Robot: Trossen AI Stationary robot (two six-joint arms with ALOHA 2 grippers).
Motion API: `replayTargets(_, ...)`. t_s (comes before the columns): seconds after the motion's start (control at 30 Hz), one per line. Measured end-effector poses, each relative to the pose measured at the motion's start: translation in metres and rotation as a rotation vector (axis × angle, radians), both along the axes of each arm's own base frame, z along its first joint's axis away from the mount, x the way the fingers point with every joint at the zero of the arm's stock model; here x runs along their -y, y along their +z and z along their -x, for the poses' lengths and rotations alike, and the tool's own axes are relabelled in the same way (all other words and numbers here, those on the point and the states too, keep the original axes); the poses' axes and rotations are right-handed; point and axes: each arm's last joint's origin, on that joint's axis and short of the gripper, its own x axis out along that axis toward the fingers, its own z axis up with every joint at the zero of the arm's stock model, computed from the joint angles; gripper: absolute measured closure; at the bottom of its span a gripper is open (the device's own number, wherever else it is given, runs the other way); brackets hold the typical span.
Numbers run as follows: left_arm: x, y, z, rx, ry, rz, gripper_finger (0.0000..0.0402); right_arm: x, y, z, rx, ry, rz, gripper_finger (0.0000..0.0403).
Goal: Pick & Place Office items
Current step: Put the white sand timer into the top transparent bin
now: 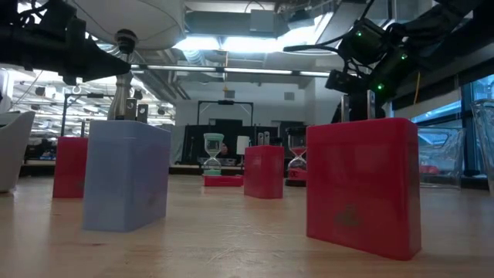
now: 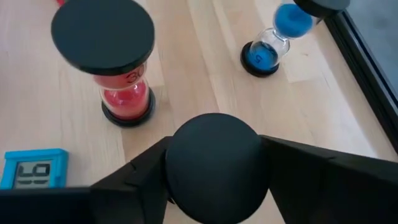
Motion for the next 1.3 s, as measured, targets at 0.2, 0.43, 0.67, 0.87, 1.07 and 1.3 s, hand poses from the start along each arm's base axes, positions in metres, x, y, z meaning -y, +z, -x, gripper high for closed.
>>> replayTargets(0.2, 0.0, 0.0, 0.0, 0.001, 0.0, 0.0, 0.031, 0.0, 0.001, 0.0, 0.026, -0.06, -0.048, 0.0194)
replayTargets(0.43, 0.0, 0.0, 0.0, 0.002, 0.0, 0.001, 0.0311, 0.012, 0.024, 0.005, -0.017, -0.187, -0.039, 0.019)
replayTargets(0.67, 0.0, 0.0, 0.0, 0.002, -0.002, 0.0, 0.0309, 0.03, 0.077, 0.006, -0.039, -0.312, 0.085, 0.0192)
replayTargets(0.87, 0.0, 0.0, 0.0, 0.002, -0.004, 0.0, 0.0313, 0.059, 0.108, 0.024, -0.06, -0.522, 0.144, 0.0192)
replayTargets(1.07, -0.002, 0.004, 0.002, 0.107, 0.077, 0.098, 0.0313, 0.083, 0.113, 0.05, -0.05, -0.632, 0.079, 0.0192)
replayTargets(1.3, -0.009, 0.004, 0.007, 0.331, 0.334, 0.302, 0.0313, 0.094, 0.106, 0.063, -0.069, -0.713, 0.043, 0.0192)
